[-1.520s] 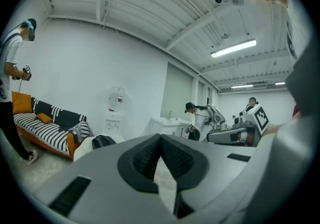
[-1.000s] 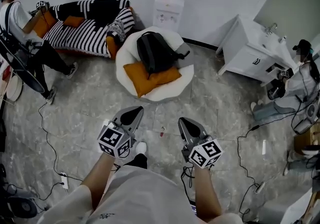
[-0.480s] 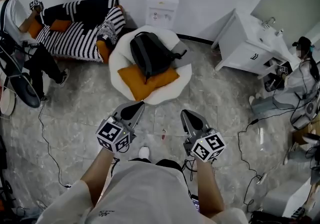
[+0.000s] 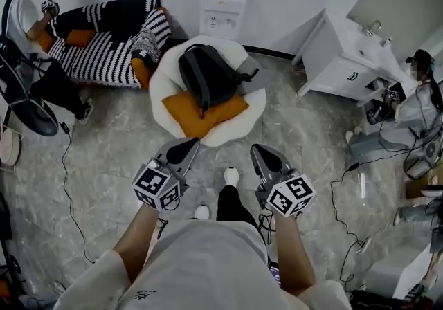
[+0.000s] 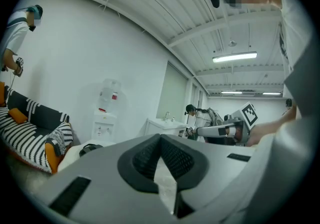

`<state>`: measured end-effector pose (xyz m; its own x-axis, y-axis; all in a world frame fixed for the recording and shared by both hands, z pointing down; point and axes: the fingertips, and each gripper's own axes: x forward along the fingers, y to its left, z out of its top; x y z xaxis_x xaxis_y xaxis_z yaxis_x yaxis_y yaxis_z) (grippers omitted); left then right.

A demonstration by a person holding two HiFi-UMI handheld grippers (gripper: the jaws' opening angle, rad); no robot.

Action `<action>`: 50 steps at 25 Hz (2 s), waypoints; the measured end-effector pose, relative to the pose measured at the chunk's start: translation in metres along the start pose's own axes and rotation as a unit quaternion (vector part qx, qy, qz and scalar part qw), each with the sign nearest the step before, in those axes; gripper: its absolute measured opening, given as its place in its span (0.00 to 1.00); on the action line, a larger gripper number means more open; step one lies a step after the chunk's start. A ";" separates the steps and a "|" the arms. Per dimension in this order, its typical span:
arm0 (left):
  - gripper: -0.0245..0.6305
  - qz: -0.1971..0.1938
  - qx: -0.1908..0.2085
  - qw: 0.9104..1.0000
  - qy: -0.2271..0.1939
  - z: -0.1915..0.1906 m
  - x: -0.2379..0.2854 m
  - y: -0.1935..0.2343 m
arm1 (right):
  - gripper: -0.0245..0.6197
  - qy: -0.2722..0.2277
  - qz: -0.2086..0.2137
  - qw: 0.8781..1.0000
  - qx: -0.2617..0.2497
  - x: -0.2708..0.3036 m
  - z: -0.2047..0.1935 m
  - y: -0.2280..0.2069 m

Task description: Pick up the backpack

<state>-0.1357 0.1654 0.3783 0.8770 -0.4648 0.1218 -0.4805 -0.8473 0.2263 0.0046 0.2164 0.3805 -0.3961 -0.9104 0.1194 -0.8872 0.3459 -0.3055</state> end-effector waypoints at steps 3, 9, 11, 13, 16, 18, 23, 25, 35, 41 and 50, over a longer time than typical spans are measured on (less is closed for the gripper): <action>0.02 0.011 0.000 1.000 -0.007 0.004 0.008 0.012 | 0.04 0.000 0.011 1.000 -0.002 0.017 0.003 -0.010; 0.02 0.041 0.002 0.999 -0.008 0.011 0.042 0.045 | 0.04 -0.004 0.041 0.999 -0.003 0.063 0.019 -0.047; 0.02 0.052 0.003 0.999 -0.009 0.014 0.059 0.056 | 0.04 -0.004 0.049 0.999 -0.001 0.079 0.025 -0.067; 0.02 0.063 0.003 0.998 -0.010 0.019 0.079 0.065 | 0.04 0.000 0.059 0.998 0.002 0.094 0.032 -0.088; 0.02 0.078 0.003 0.997 -0.012 0.032 0.109 0.079 | 0.04 0.006 0.075 0.997 0.002 0.118 0.048 -0.119; 0.02 0.092 -0.002 0.996 -0.016 0.041 0.130 0.092 | 0.04 0.012 0.087 0.996 0.001 0.135 0.058 -0.139; 0.02 0.123 -0.008 0.992 -0.022 0.055 0.178 0.110 | 0.04 0.027 0.114 0.993 0.002 0.167 0.075 -0.186; 0.02 0.135 -0.009 0.991 -0.022 0.058 0.194 0.118 | 0.04 0.033 0.125 0.992 0.003 0.180 0.080 -0.203; 0.02 0.204 -0.029 0.978 -0.028 0.066 0.245 0.162 | 0.04 0.058 0.174 0.983 0.003 0.244 0.088 -0.268; 0.02 0.243 -0.043 0.969 -0.026 0.066 0.252 0.185 | 0.04 0.079 0.194 0.978 0.005 0.272 0.082 -0.289; 0.02 0.256 -0.052 0.965 -0.003 0.056 0.248 0.206 | 0.04 0.093 0.216 0.972 0.005 0.304 0.076 -0.291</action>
<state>-0.0176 -0.1383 0.4013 0.5247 -0.8176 0.2373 -0.8477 -0.4762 0.2338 0.1603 -0.1782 0.4341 -0.7681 -0.6235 0.1460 -0.6263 0.6841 -0.3737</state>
